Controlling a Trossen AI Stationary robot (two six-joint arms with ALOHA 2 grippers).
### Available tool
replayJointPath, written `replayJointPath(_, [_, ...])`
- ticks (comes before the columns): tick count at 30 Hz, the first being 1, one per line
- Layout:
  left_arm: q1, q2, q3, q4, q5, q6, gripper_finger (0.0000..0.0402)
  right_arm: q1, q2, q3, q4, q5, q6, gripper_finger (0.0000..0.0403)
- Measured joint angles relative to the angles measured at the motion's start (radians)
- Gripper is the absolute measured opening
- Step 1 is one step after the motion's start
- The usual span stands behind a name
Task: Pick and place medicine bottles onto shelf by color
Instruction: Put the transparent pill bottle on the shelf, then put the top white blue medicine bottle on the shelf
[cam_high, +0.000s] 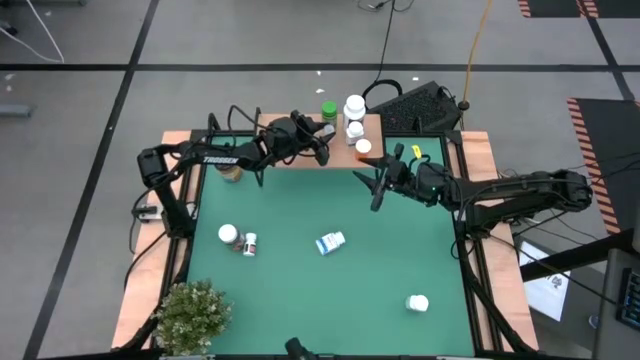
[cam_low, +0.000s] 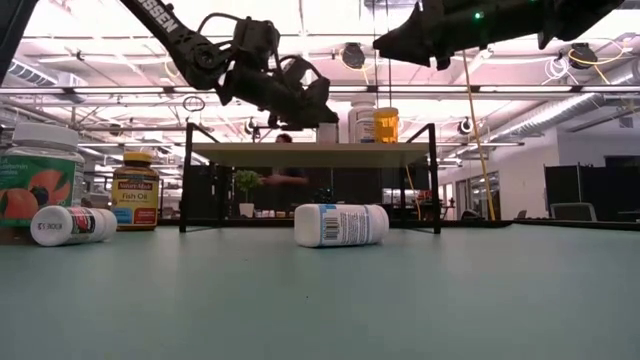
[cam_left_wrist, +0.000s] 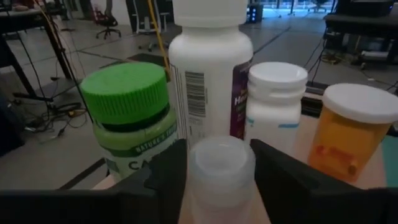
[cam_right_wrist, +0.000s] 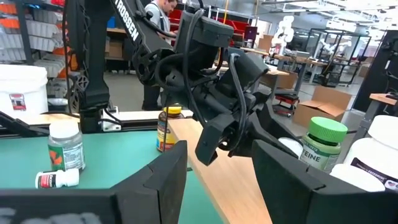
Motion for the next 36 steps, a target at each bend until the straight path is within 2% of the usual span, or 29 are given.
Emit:
replayJointPath(7, [-0.001,0.000,0.000,-0.024,0.000,0.011,0.0246,0.000,0.000,0.000,-0.005,-0.001,-0.003,0.0174])
replayJointPath(14, [-0.013,-0.048,0.000,-0.105,-0.001,0.077,0.0287,0.000,0.000,0.000,-0.016,-0.002,-0.003,0.0174])
replayJointPath(24, [-0.070,-0.220,0.000,-0.260,-0.015,0.133,0.0296,0.003,0.000,0.000,-0.039,-0.003,0.000,0.0174])
replayJointPath(30, [-0.159,-0.319,-0.001,-0.502,-0.067,0.157,0.0296,0.034,0.000,0.000,-0.049,-0.004,-0.005,0.0174])
replayJointPath(32, [-0.200,-0.338,-0.030,-0.551,-0.080,0.142,0.0296,0.051,-0.004,0.000,-0.050,-0.005,-0.015,0.0174])
replayJointPath(36, [-0.304,-0.338,-0.127,-0.526,-0.085,0.087,0.0296,0.083,-0.020,0.000,-0.043,-0.004,-0.032,0.0174])
